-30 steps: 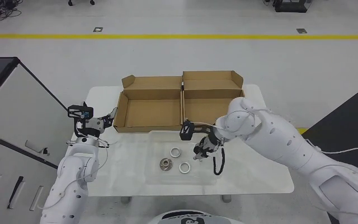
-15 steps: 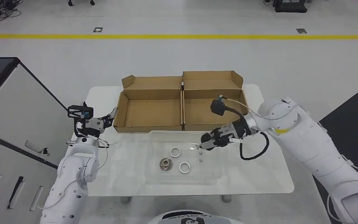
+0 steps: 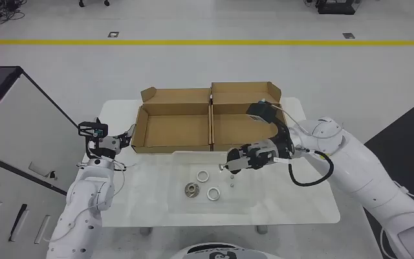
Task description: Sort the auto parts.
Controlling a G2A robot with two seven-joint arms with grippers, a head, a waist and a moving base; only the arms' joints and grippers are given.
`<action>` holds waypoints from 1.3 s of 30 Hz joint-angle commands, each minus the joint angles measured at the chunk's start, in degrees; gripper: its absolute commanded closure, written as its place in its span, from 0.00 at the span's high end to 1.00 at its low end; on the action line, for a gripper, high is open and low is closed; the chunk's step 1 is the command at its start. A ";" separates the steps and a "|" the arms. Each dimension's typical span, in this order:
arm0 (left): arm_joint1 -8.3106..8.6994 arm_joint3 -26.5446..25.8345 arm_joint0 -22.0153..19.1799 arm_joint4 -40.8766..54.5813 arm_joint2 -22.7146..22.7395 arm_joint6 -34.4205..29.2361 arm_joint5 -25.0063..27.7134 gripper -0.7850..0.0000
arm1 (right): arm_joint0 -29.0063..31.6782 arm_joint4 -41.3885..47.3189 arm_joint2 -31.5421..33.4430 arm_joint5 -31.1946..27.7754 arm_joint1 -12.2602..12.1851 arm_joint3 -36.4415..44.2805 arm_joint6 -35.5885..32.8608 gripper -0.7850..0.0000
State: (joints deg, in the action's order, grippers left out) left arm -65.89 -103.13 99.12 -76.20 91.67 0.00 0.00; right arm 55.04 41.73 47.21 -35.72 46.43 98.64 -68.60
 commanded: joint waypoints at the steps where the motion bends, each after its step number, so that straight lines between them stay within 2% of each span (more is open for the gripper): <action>1: 0.00 0.00 0.00 0.00 0.00 0.00 0.00 1.00 | 0.00 0.01 0.00 0.00 0.00 0.00 0.00 0.00; 3: 0.00 0.00 0.00 0.00 0.00 0.00 0.00 1.00 | 0.15 0.44 0.08 -0.05 0.04 0.22 0.60 0.00; 6: 0.00 0.00 0.00 0.00 0.00 0.00 0.00 1.00 | 1.64 6.29 1.39 -2.33 0.33 1.82 3.12 0.00; 12: 0.00 0.00 0.00 0.00 0.00 0.00 0.00 1.00 | 1.64 17.52 4.64 -1.99 0.95 4.43 2.01 0.00; 20: 0.00 0.00 0.00 0.00 0.00 0.00 0.00 1.00 | 2.16 30.23 7.47 0.23 3.94 8.02 -0.22 0.00; 22: 0.00 0.00 0.00 0.00 0.00 0.00 0.00 1.00 | 2.48 31.55 8.57 0.91 4.98 7.75 -0.89 0.00; 32: 0.00 0.00 0.00 0.00 0.00 0.00 0.00 1.00 | 3.74 33.34 8.56 2.36 5.36 9.19 1.06 0.00; 39: 0.00 0.00 0.00 0.00 0.00 0.00 0.00 1.00 | 6.48 47.39 7.64 2.24 7.55 9.42 -1.01 0.00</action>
State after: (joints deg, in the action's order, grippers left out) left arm -65.89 -103.13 99.12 -76.20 91.67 0.00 0.00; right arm 61.39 87.12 54.99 -33.67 53.67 108.31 -68.86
